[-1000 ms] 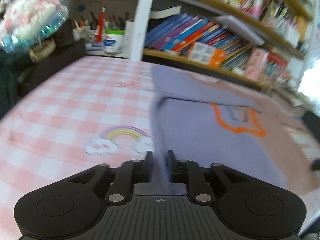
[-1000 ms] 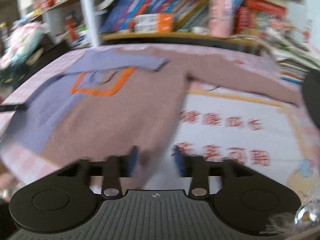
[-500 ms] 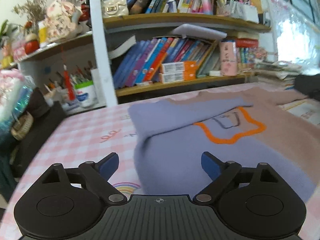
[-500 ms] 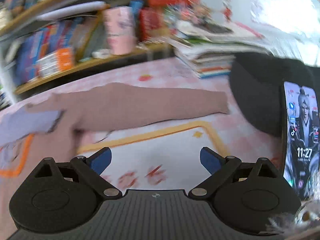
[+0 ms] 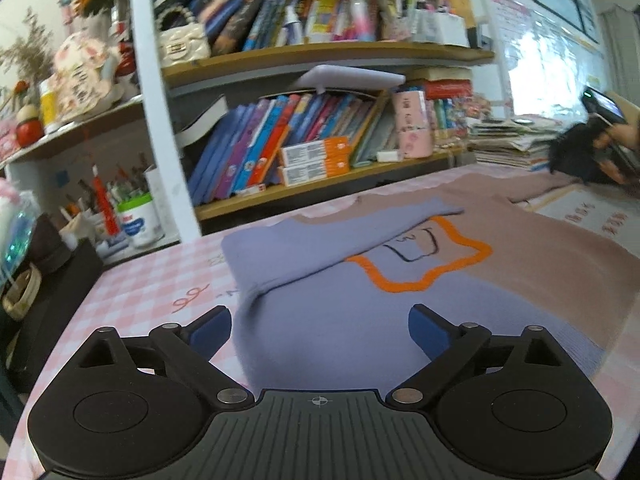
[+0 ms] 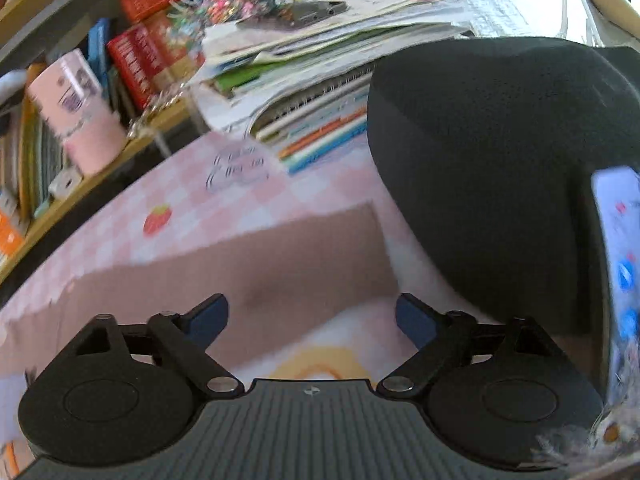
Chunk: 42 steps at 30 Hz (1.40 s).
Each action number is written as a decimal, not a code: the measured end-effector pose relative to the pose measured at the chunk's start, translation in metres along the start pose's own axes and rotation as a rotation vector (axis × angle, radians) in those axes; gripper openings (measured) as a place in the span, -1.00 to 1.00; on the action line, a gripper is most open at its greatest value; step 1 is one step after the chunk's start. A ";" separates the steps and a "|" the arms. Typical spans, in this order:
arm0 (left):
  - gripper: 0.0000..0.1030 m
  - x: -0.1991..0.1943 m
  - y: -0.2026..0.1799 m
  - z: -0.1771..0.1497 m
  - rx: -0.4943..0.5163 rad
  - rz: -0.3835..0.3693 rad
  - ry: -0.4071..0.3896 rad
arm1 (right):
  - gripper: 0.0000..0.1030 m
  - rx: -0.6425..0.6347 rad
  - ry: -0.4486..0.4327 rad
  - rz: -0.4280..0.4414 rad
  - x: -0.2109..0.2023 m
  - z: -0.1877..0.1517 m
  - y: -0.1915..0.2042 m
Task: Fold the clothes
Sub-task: 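Grasp the pink sleeve cuff with the right gripper and lift it, then fold the pink sleeve across the sweater body with the right gripper, release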
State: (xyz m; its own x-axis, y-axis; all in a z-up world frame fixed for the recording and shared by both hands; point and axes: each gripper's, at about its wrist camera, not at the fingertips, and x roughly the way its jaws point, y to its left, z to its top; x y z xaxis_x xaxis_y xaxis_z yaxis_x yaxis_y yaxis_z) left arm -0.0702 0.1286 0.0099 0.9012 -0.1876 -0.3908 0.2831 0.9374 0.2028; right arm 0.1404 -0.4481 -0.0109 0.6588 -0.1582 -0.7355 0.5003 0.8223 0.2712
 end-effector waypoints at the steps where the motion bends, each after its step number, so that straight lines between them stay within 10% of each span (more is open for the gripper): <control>1: 0.89 0.001 -0.001 0.000 0.008 -0.006 0.003 | 0.42 -0.006 -0.006 -0.007 0.003 0.003 0.002; 5: 0.89 0.005 0.004 0.001 -0.024 -0.017 0.030 | 0.06 -0.089 -0.013 -0.041 0.011 0.009 0.015; 9: 0.89 0.007 0.013 0.000 -0.080 -0.016 0.046 | -0.90 -0.153 -0.016 -0.059 0.007 0.008 0.020; 16: 0.89 0.003 0.013 0.000 -0.092 -0.011 0.025 | -0.90 -0.187 -0.118 0.168 -0.062 0.020 0.067; 29: 0.89 -0.003 0.008 0.001 -0.064 0.002 -0.015 | -0.90 -0.526 -0.221 0.697 -0.181 -0.025 0.288; 42: 0.90 -0.009 0.011 0.000 -0.082 -0.030 -0.061 | -0.90 -0.634 -0.057 0.690 -0.135 -0.099 0.377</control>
State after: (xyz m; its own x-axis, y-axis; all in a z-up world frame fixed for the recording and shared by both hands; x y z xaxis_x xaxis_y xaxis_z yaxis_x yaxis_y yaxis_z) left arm -0.0754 0.1407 0.0160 0.9116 -0.2313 -0.3400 0.2849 0.9514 0.1166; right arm 0.1842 -0.0626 0.1291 0.7308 0.4626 -0.5020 -0.3996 0.8861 0.2349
